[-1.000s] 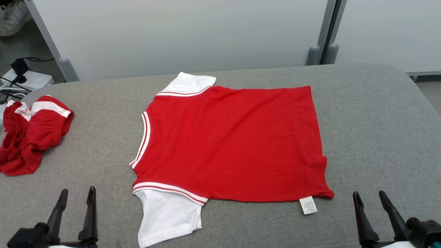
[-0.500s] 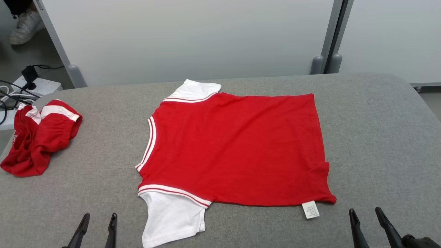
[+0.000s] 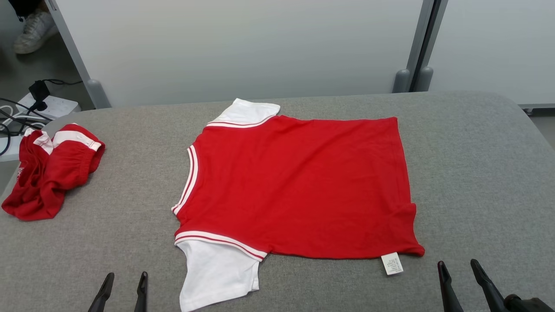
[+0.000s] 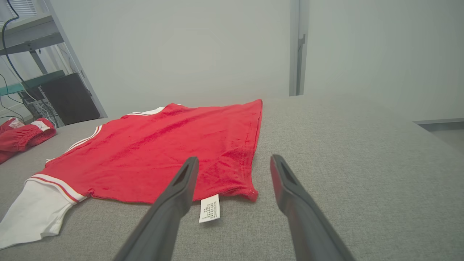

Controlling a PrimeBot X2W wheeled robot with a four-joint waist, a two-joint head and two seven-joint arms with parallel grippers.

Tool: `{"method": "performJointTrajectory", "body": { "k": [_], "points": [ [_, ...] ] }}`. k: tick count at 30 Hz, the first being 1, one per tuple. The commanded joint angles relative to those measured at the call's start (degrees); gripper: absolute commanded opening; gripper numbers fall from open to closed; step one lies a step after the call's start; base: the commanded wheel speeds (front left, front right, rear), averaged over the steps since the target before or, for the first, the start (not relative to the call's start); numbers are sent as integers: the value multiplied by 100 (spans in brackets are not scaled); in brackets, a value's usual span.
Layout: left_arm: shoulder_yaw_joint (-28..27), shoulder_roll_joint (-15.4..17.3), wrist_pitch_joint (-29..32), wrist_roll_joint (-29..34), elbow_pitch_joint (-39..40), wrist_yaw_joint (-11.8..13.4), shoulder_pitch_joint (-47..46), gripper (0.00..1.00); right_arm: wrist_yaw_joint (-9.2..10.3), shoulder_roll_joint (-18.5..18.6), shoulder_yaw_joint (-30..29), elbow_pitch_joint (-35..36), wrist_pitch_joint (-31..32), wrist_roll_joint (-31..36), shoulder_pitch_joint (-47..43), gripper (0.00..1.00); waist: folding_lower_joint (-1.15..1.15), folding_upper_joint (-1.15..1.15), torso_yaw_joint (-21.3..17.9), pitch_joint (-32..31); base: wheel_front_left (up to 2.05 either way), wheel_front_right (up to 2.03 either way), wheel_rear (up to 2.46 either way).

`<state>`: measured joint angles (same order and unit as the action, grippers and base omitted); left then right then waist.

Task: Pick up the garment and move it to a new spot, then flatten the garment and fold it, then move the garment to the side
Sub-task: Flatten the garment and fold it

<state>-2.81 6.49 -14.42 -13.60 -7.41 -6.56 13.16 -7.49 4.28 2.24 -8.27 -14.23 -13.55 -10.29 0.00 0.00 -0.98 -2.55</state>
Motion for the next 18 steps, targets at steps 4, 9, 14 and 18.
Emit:
{"method": "performJointTrajectory", "body": {
  "k": [4, 9, 14, 18],
  "points": [
    [-227, 14, -58, 56, 121, -43, -310, 100, 0, 109, 146, 141, -76, 44, 187, 100, 0, 0, -39, 21, 0, 0, 0],
    [-252, -4, -58, 89, 125, -56, -354, 100, 0, 146, 183, 135, -76, 39, 218, 100, 0, 0, -67, 32, 0, 0, 0],
    [-261, -28, -58, 108, 126, -65, -429, 100, 0, 166, 176, 139, -76, 21, 267, 100, 0, 0, -62, 67, 0, 0, 0],
    [-180, -45, -58, 90, -20, -72, -614, 100, 0, 274, 205, 90, -74, 9, 467, 100, 0, 0, -52, 159, 0, 0, 0]
  ]
}}
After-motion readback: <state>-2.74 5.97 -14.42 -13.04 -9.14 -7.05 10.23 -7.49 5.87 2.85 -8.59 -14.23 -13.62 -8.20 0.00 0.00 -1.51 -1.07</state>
